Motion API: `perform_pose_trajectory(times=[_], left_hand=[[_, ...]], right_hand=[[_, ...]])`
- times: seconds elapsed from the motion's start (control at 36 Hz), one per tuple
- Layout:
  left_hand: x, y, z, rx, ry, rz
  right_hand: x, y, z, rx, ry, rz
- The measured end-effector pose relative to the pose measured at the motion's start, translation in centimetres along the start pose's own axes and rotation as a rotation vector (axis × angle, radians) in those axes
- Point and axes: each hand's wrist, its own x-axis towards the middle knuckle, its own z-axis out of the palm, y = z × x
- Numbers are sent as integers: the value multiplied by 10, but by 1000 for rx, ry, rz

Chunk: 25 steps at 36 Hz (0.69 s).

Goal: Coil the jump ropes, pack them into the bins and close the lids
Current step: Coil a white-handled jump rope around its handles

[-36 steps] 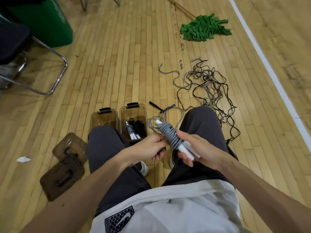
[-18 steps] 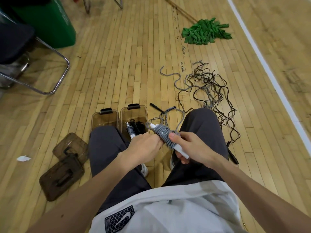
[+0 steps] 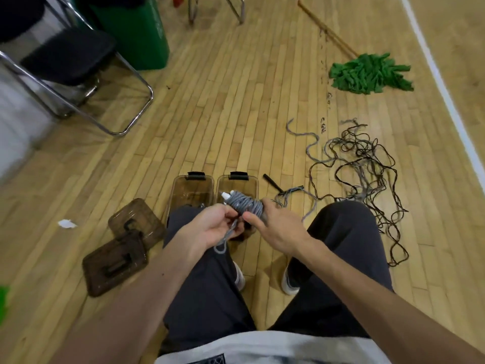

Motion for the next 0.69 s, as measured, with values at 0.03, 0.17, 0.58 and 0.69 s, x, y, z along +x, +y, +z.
perform_pose_trajectory(times=[0.03,0.17,0.58,0.69], left_hand=[[4,5,-6,-9,21,13],[19,29,-34,-56,54,99],[146,84,-164,-106,386,26],[191,66,-200,-43,465,-45]], right_hand=[[10,-4,4,-47,0,-25],[61,-23,24,-190,17,-86],[201,-89,135,-365,-351,-298],[236,-72,173,-162,-616,-232]])
